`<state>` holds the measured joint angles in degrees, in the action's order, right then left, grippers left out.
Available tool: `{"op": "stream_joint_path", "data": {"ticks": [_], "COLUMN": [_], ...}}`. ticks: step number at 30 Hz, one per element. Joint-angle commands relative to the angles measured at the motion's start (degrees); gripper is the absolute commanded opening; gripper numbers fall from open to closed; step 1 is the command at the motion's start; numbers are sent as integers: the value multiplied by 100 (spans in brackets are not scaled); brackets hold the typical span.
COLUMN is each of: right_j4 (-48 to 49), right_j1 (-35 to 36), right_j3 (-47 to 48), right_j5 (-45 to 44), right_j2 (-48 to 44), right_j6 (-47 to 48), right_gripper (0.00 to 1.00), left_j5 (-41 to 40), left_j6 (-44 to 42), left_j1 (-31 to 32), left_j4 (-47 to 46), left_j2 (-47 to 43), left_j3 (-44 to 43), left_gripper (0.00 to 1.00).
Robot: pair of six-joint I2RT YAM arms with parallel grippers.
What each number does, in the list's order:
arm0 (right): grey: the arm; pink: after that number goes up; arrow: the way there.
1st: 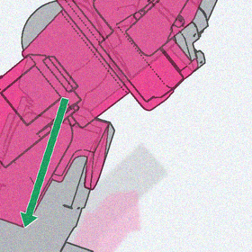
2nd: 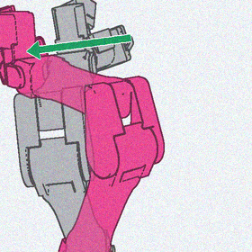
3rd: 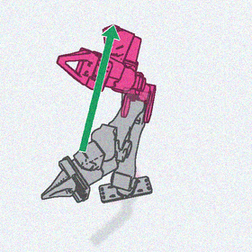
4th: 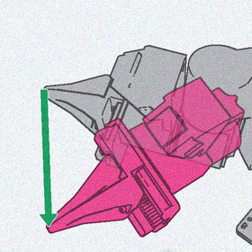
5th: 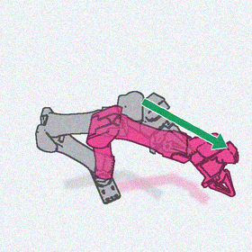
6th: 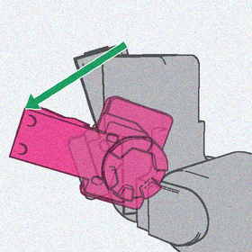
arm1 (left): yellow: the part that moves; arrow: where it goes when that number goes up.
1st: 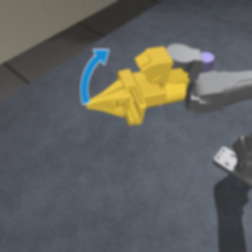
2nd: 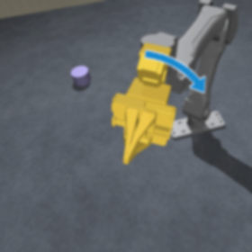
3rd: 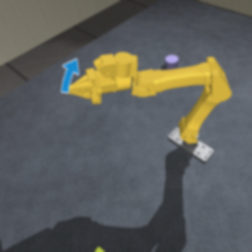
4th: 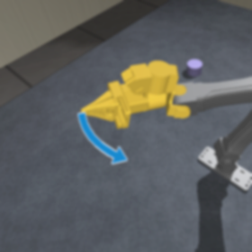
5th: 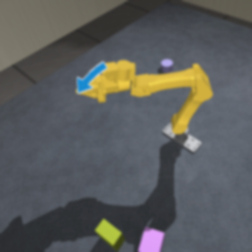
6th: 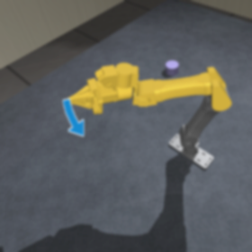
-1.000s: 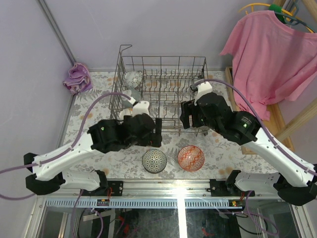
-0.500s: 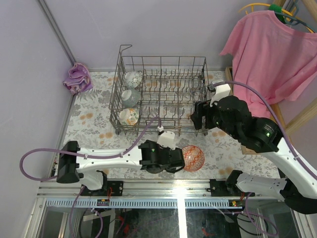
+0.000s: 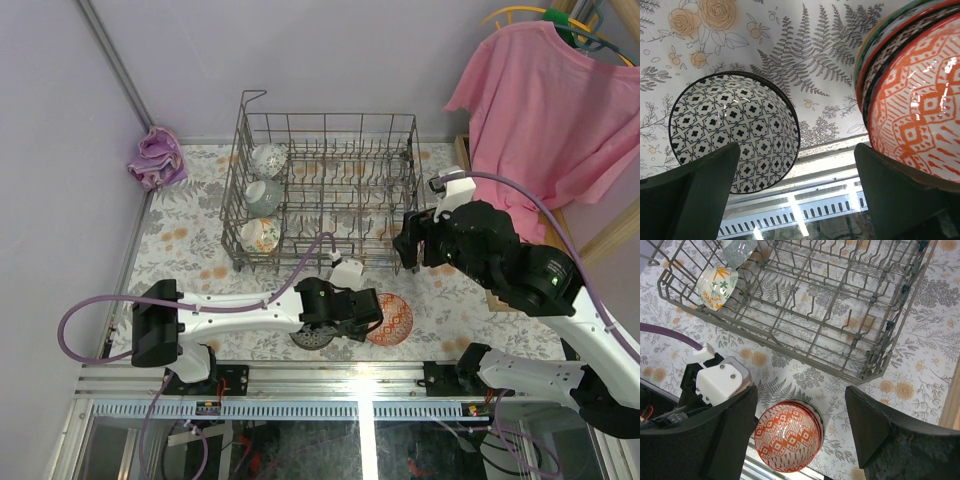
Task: Load the bowls into the dish rack
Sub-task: Pick up the bowl from the center of the board.
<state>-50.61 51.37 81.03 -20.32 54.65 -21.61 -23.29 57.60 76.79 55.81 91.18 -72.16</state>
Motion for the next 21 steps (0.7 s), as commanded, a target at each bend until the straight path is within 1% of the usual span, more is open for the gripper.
{"op": "stream_joint_path", "data": {"ticks": [1,7,12,16,21], "right_j4": [6,34,46,102,139], "right_j1": [-45,-40,-40,-44,-40], "right_j3": [-9,-53,-101,-210,-348], "right_j5": [9,37,57,152,171], "right_j2": [-68,-74,-62,-46,-65], "right_j6": [69,98,117,100,66], "right_gripper": [77,77,77,77,77], "left_j5": [-37,-91,-239,-227,-109], "left_j6": [-158,-143,-1,-37,18], "left_j1": [-12,-34,2,2,2], "left_j4": [-298,-142,-202,-154,-291], "left_j2": [-52,103,-280,-308,-480], "left_j3": [-325,-507,-529,-567,-409], "left_gripper": [97,95,91,90,90]}}
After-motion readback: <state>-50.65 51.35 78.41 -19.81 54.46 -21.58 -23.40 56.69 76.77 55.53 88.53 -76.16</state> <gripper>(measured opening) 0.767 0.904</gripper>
